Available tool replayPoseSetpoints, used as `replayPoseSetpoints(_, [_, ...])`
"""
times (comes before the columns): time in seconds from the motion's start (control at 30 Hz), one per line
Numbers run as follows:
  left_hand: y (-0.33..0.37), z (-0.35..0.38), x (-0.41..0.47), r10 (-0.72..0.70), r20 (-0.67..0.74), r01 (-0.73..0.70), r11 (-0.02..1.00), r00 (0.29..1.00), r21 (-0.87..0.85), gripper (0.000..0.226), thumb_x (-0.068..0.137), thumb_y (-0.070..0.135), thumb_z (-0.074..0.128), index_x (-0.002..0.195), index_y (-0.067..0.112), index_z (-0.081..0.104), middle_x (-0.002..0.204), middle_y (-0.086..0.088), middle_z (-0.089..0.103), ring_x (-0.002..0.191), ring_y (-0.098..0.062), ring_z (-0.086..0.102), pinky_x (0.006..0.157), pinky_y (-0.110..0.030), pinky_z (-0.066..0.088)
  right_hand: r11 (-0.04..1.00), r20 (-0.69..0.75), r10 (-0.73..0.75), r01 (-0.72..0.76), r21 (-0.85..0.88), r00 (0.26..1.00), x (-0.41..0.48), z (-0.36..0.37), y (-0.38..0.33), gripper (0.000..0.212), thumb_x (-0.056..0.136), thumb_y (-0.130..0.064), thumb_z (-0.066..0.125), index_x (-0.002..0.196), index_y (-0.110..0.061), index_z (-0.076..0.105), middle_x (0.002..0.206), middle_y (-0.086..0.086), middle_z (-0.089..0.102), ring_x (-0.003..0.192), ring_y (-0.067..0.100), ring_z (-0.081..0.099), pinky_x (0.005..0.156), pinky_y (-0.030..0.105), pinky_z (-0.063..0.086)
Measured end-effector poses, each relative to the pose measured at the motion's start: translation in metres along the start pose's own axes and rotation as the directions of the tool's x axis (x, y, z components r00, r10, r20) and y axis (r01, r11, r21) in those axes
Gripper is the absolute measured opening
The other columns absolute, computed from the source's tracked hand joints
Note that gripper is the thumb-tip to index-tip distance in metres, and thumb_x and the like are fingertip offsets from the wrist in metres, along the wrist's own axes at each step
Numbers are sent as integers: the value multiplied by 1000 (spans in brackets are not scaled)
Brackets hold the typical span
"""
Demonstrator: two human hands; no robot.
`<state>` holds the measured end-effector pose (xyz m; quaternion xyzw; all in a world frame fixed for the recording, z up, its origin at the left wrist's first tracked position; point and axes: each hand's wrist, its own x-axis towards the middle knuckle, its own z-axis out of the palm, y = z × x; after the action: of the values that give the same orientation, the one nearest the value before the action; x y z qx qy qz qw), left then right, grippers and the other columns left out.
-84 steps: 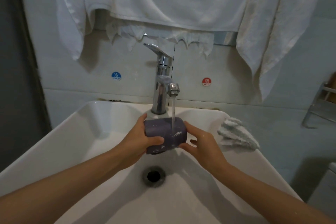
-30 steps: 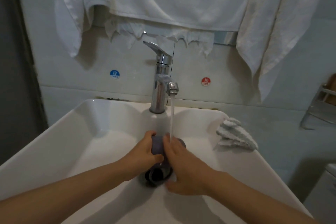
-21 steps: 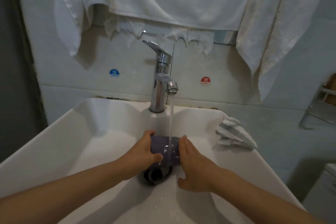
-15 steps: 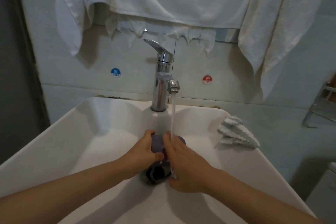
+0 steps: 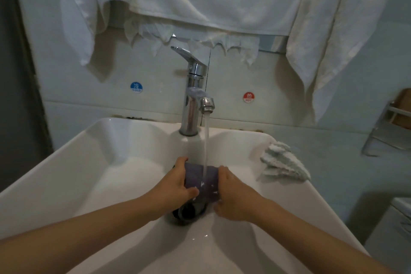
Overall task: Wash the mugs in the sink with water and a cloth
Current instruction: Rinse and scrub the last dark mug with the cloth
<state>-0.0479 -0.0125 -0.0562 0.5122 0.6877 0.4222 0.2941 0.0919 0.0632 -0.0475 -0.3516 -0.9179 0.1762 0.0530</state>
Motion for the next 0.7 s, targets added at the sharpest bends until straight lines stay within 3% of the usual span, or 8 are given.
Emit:
replayPoseSetpoints(0.07, [3,3,-2,25,18,-27,996,1000,83,96,87,5,60,148,21,-13,141,-9,41,122,-22,50,97,-25,45,999,6,40,-40,20,999,1,-1,5,72,84,-18,64,141,-8,20,141,7,34,126,19,41,94,20,38])
replayPoseSetpoints(0.13, [5,6,-6,66,41,-73,977,997,200,100,89,9,58,143,23,-27,135,-10,49,110,-18,58,87,-18,46,999,11,12,-12,43,1000,0,-1,2,67,85,-18,63,138,-6,24,138,7,35,125,19,40,90,17,34])
replayPoseSetpoints(0.23, [3,6,-7,101,67,-115,956,993,270,103,90,9,56,138,25,-33,116,-10,60,82,-10,60,74,-15,47,977,-84,-210,211,8,974,1,5,-12,68,79,-15,66,135,-9,29,132,6,35,121,21,40,101,26,38])
replayPoseSetpoints(0.3, [1,4,-6,125,71,-139,956,990,258,102,89,7,56,141,24,-31,116,-7,58,91,-14,60,75,-10,47,939,-131,-335,342,32,933,1,8,-21,75,72,-14,67,137,-14,29,124,2,42,112,18,44,96,29,43])
replayPoseSetpoints(0.4, [0,3,-4,133,85,-147,969,988,197,102,89,4,57,137,32,-30,137,2,40,112,-10,52,96,-15,43,914,-148,-396,405,37,906,5,7,-21,68,73,-18,65,133,-18,34,115,-1,48,100,15,49,86,30,47])
replayPoseSetpoints(0.47, [1,3,-4,112,75,-125,973,991,192,104,88,3,57,134,31,-32,141,1,36,119,-11,48,98,-18,38,951,-114,-301,308,42,947,6,0,-9,59,77,-25,67,127,-21,37,117,-2,50,97,15,52,79,27,46])
replayPoseSetpoints(0.57, [3,4,-2,80,66,-93,973,995,213,105,88,4,58,137,27,-32,149,-7,28,127,-20,44,99,-21,38,995,4,-91,91,-44,996,7,-6,14,78,79,-33,69,140,-18,25,139,3,40,120,21,47,95,30,41])
replayPoseSetpoints(0.7, [2,0,-3,81,95,-98,975,992,199,103,88,3,57,134,30,-31,144,-10,37,122,-22,50,99,-25,43,942,-120,-324,331,46,938,1,-1,-4,65,78,-18,68,133,-17,34,128,2,46,111,16,49,89,21,41])
